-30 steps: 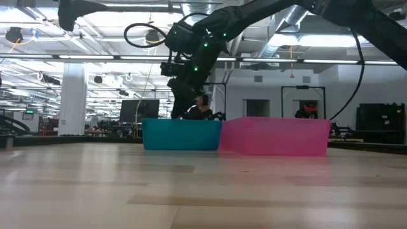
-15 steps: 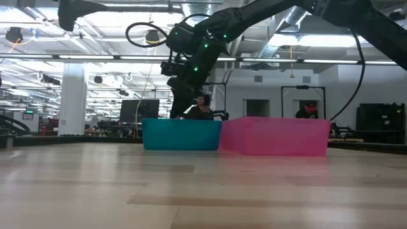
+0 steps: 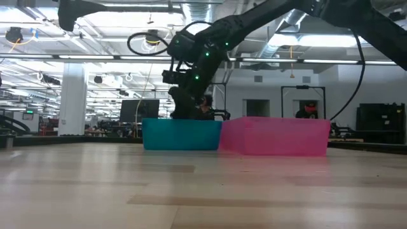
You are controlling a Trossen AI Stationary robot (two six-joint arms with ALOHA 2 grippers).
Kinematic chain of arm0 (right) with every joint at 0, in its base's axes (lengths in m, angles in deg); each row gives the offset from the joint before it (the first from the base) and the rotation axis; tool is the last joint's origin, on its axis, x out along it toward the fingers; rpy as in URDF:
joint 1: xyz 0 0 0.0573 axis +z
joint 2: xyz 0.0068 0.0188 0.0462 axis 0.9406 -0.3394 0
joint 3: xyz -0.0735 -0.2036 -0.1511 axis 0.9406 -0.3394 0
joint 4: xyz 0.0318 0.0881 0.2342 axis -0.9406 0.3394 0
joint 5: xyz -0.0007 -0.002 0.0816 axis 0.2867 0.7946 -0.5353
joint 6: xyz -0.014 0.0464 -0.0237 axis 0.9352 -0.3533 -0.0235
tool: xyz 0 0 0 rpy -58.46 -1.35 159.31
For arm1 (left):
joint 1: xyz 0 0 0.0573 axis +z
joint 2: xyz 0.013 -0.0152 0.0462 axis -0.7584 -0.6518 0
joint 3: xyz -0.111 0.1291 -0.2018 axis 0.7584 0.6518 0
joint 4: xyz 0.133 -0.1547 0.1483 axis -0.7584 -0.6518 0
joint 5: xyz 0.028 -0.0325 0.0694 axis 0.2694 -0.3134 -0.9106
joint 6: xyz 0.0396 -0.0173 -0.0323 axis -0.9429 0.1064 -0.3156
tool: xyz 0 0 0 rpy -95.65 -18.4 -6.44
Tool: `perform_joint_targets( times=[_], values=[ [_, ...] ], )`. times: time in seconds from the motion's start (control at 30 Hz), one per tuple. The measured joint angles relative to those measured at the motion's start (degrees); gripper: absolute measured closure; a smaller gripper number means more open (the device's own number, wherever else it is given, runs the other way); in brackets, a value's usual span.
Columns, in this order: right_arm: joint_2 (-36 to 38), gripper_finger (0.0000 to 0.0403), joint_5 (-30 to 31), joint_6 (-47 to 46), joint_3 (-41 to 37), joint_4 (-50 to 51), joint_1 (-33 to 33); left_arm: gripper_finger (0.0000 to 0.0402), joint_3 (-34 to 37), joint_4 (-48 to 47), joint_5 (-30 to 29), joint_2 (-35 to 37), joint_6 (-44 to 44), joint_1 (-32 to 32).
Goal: Pick and place medicine bottles into bin by pill shape (circle, oval)
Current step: Put the red pill bottle into the blue bin
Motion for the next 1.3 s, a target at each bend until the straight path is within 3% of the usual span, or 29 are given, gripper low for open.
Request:
perform_joint_targets(
  times=[1.0, 1.3],
  values=[
    [0.1, 0.0283, -0.6, 0.2, -3.9, -3.6, -0.7, 0.0142, 0.0, 0.0, -1.3, 0.0, -0.4, 0.0],
    [0.1, 0.0231, -0.7, 0.1, -4.0, -3.7, -0.7, 0.0142, 0.0, 0.0, -1.3, 0.0, -0.4, 0.0]
  ],
)
